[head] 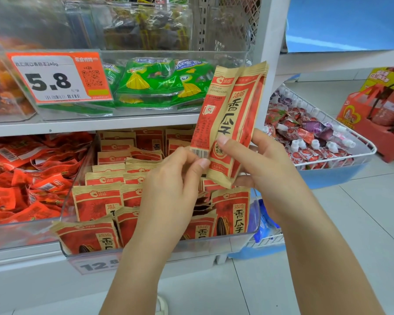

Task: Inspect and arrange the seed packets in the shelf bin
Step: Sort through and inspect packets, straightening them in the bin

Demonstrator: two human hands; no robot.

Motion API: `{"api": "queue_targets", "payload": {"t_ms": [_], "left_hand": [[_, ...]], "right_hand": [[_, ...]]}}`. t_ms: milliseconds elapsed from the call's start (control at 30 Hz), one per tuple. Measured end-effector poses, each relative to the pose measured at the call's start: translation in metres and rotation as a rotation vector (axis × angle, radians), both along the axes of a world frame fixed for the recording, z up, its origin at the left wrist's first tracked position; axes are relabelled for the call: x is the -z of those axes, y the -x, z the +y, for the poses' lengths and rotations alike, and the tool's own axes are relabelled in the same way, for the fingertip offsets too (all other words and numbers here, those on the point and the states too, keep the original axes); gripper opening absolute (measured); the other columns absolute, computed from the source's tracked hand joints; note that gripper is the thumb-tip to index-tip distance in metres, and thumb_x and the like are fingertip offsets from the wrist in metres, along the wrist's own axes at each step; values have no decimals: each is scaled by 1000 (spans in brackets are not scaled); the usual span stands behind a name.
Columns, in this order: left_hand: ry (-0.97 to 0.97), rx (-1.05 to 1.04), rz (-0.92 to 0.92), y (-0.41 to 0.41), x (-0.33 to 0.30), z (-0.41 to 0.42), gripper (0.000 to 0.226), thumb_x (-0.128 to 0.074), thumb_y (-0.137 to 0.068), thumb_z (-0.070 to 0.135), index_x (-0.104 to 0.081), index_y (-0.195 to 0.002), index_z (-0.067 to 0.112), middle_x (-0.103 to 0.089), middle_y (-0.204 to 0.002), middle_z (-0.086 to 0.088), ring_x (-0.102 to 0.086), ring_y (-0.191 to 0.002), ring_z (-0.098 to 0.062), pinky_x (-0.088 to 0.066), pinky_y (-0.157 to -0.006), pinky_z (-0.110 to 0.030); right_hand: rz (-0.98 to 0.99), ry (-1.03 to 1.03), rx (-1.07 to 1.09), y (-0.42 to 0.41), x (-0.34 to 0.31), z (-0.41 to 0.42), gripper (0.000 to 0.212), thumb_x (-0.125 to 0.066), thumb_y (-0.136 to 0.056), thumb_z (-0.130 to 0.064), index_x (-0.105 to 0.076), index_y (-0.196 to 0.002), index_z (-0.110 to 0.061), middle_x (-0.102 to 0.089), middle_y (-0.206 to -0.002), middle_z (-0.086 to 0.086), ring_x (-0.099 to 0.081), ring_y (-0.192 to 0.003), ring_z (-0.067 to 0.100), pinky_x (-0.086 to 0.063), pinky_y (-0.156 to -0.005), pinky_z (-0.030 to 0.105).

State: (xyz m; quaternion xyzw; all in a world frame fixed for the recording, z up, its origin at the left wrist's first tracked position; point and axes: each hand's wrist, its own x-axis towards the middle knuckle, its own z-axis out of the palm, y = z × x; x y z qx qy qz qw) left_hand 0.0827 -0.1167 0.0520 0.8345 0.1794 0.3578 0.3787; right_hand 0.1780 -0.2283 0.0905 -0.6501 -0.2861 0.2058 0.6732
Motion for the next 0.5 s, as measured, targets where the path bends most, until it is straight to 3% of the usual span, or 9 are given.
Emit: {"api": "queue_targets", "payload": {"t_ms": [100, 200, 267, 400, 500], "left_hand": [[130, 24, -21, 0, -2, 0, 15, -57, -93, 32, -64, -81, 28, -70, -81, 18, -65, -80, 3, -50, -69, -14], [163, 37, -30, 1, -3, 0, 14, -59, -93, 30, -65, -81, 28, -70, -82, 22, -66, -81, 5, -48, -69, -8], [147, 40, -27, 2, -3, 0, 14, -58, -94, 31, -64, -82, 29, -71, -81, 19, -66, -81, 4, -50, -70, -12], [22, 74, 59, 5, -6, -1, 14, -55, -94, 39, -59, -84, 30, -69, -83, 14, -65, -83, -1, -56, -77, -33], [-80, 87, 88, 5, -7, -3, 16, -50, -95, 39, -57, -86, 27, -66, -86, 15, -63, -86, -2, -55, -77, -35]], "right_hand": [[-1, 3, -1, 0, -1, 0, 15, -66, -90, -28, -68, -104, -22, -75, -89, 4, -73, -79, 28, -62, -69, 43], [12, 6, 8, 0, -1, -1, 17, -68, -89, -29, -68, -103, -21, -76, -88, 2, -74, -76, 23, -62, -65, 36], [19, 7, 16, 0, -2, -1, 18, -69, -88, -29, -68, -104, -20, -76, -90, 2, -74, -78, 21, -61, -65, 35], [33, 13, 30, 1, -2, -2, 16, -68, -89, -25, -68, -104, -19, -76, -90, 1, -74, -79, 20, -62, -67, 37], [18, -1, 40, 4, -3, -1, 16, -65, -91, -30, -68, -104, -20, -76, -93, 4, -74, -81, 21, -62, -67, 37]]}}
